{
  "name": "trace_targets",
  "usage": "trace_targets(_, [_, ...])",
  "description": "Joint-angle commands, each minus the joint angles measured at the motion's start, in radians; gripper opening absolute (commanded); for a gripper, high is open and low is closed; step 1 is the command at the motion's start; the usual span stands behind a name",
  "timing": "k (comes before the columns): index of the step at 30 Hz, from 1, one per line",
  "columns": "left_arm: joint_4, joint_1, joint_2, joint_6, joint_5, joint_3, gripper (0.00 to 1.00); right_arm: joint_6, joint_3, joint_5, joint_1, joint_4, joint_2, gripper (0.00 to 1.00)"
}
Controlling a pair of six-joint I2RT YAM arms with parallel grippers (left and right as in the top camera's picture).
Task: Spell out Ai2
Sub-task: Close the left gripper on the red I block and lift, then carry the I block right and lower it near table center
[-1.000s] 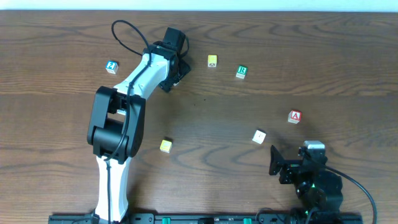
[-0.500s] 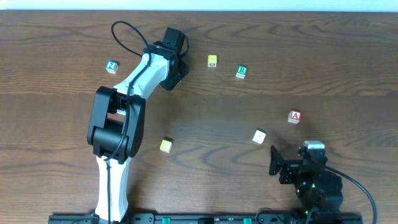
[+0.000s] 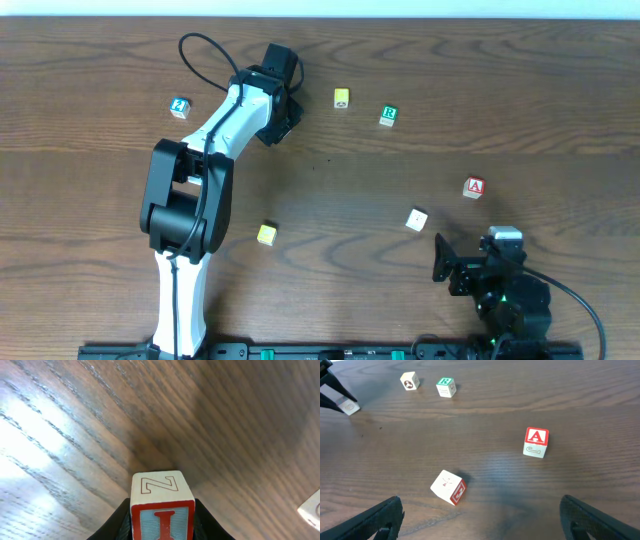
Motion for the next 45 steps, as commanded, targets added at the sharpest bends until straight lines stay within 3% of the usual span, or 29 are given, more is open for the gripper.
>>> trace_targets(1, [-0.044,-0.009,0.018,0.092,0.000,0.026,0.10,0.011,-0.003,-0.001,-0.007,-0.003,-0.005,0.99])
trace_targets(3, [-0.066,-0.021,0.018,0.148,0.000,0.040,0.06,0.011,-0.003,-0.001,-0.007,-0.003,-0.005,0.99])
trace_targets(13, [-0.061,-0.174,0.017,0.511,-0.024,0.072,0.05,0.002,-0.003,0.023,-0.007,-0.003,-0.005,0.99])
trace_targets(18, [-0.067,-0.238,0.017,0.532,-0.064,0.072,0.06,0.002,-0.003,0.131,-0.007,0.008,-0.005,0.99])
trace_targets(26, [-0.097,-0.269,0.017,0.520,-0.116,0.068,0.06,0.003,-0.003,0.137,-0.007,0.037,-0.005,0.99])
trace_targets(45, [-0.082,-0.280,0.018,0.524,-0.059,0.025,0.06,0.004,-0.003,0.134,-0.007,0.054,-0.005,0.99])
